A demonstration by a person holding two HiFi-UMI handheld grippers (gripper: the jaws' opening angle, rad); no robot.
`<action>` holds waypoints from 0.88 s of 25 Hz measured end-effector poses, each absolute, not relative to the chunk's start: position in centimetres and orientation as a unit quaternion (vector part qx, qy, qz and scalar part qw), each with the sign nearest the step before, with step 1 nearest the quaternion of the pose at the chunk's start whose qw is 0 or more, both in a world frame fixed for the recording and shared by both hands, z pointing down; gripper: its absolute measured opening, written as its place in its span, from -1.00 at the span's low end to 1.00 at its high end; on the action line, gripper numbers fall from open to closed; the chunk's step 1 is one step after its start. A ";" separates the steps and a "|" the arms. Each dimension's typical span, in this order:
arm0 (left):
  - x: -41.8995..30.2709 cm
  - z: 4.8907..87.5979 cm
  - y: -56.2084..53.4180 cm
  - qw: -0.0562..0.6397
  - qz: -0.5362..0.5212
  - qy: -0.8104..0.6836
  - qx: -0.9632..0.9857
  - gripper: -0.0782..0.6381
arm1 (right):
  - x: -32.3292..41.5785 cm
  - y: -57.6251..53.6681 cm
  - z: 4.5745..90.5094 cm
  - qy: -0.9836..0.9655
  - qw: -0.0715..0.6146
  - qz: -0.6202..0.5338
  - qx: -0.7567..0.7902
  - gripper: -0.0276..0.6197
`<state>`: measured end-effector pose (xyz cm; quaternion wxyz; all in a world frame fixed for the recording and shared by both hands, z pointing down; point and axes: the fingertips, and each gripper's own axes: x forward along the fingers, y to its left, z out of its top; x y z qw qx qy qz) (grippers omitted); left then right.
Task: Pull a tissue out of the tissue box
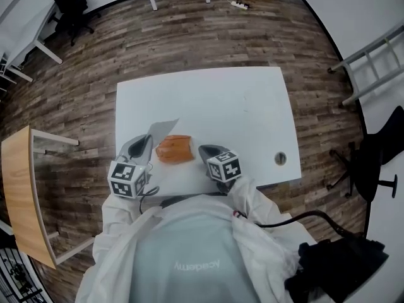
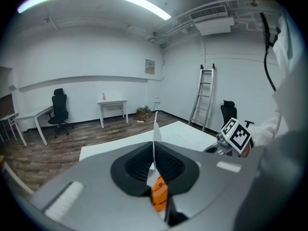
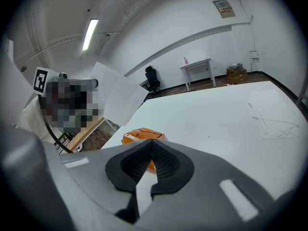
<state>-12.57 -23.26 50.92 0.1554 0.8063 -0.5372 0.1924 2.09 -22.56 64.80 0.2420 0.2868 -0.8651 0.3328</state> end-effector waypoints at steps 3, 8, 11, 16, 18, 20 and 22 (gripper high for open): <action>-14.0 51.0 -22.3 0.168 0.173 -0.539 0.807 -0.78 | 1.5 -21.9 64.4 -0.865 0.239 0.329 0.295 -0.91; -14.8 50.8 -21.0 0.163 0.164 -0.536 0.812 -0.78 | 1.3 -20.8 63.8 -0.861 0.229 0.327 0.316 -0.91; -15.4 50.4 -20.2 0.152 0.159 -0.537 0.814 -0.78 | 1.0 -19.9 63.1 -0.860 0.223 0.319 0.330 -0.91; -17.3 50.5 -18.2 0.147 0.145 -0.545 0.812 -0.78 | 0.0 -17.9 62.5 -0.855 0.215 0.310 0.354 -0.91; -17.9 50.3 -17.4 0.143 0.136 -0.552 0.810 -0.78 | 0.0 -17.1 62.2 -0.853 0.210 0.308 0.365 -0.91; -18.4 50.1 -16.8 0.137 0.127 -0.558 0.808 -0.78 | 0.0 -16.4 61.9 -0.850 0.206 0.305 0.377 -0.91; -18.9 50.0 -16.0 0.135 0.120 -0.566 0.805 -0.78 | 0.0 -15.6 61.6 -0.848 0.201 0.303 0.387 -0.91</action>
